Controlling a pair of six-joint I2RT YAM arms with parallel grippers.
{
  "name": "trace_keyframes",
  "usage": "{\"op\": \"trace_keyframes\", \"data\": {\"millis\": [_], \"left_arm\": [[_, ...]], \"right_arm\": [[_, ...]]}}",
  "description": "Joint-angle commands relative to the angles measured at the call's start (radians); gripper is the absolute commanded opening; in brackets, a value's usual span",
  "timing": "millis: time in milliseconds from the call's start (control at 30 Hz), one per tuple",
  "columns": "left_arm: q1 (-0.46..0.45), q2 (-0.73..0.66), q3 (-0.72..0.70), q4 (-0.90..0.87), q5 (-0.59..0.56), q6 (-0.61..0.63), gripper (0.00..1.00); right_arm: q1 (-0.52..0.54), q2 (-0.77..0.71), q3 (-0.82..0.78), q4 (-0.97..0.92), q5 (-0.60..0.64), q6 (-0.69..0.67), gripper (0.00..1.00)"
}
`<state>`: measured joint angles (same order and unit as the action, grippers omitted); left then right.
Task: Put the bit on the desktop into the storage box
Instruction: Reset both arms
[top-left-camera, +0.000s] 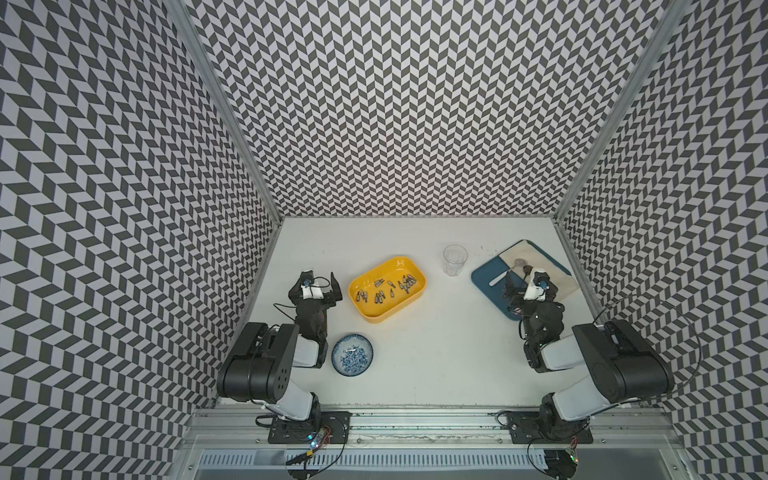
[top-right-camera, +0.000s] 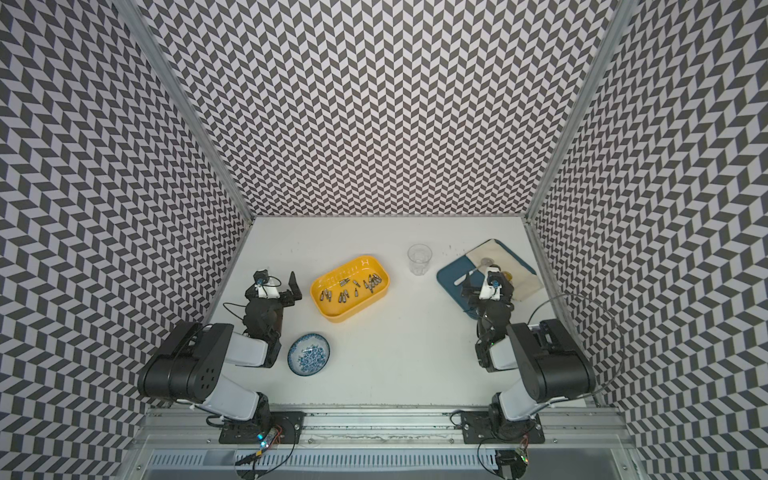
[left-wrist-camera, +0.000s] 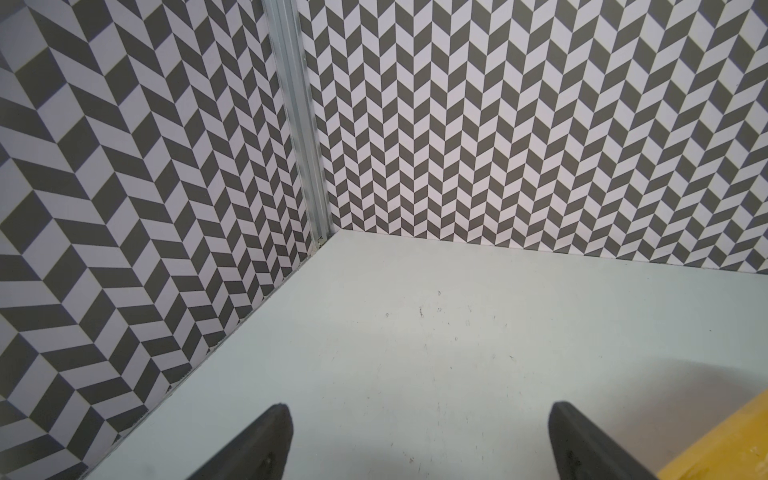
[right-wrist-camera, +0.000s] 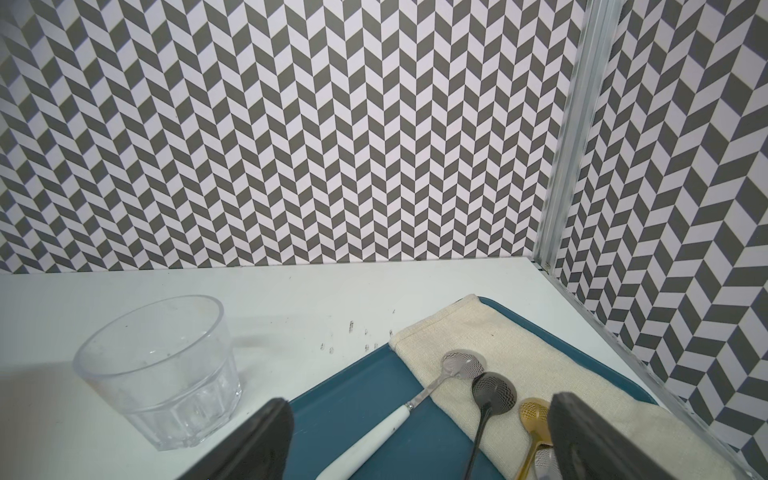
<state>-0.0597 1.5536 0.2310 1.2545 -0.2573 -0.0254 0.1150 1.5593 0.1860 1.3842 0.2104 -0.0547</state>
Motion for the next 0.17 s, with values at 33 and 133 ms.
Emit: {"op": "trace_keyframes", "data": {"millis": [33,133], "left_arm": [[0.009,-0.007,0.021,-0.013,0.027,-0.014,1.00],[0.009,-0.012,0.014,-0.007,0.027,-0.013,1.00]], "right_arm": [[-0.004,0.008,-0.004,0.042,-0.006,0.010,0.99],[-0.004,0.012,-0.002,0.045,-0.004,0.012,0.99]]}}
